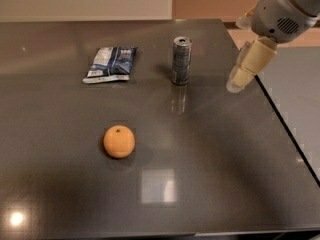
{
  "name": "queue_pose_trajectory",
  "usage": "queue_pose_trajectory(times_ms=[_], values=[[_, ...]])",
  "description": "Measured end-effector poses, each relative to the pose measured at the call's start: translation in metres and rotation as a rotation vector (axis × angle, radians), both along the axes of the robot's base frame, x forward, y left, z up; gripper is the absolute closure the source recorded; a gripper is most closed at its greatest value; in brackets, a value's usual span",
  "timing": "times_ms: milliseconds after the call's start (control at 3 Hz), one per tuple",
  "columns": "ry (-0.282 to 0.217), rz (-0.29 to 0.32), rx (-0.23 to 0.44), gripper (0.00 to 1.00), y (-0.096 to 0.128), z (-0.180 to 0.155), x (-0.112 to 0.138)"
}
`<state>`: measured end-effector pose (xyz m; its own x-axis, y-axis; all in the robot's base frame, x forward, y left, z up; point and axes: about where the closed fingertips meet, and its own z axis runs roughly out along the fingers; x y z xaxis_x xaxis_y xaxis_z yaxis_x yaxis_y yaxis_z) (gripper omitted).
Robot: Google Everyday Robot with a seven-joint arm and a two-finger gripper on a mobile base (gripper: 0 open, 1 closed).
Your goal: Move redbull can near orange
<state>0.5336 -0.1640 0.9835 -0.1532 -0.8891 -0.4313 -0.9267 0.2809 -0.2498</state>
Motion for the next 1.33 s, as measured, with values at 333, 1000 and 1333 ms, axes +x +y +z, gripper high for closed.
queue_pose_trajectory(times_ms=[333, 1000, 1333], values=[[0.011, 0.000, 0.070, 0.00, 0.025, -0.012, 0.033], [0.043, -0.047, 0.157, 0.00, 0.057, -0.043, 0.101], [0.050, -0.078, 0.187, 0.00, 0.062, -0.052, 0.129]])
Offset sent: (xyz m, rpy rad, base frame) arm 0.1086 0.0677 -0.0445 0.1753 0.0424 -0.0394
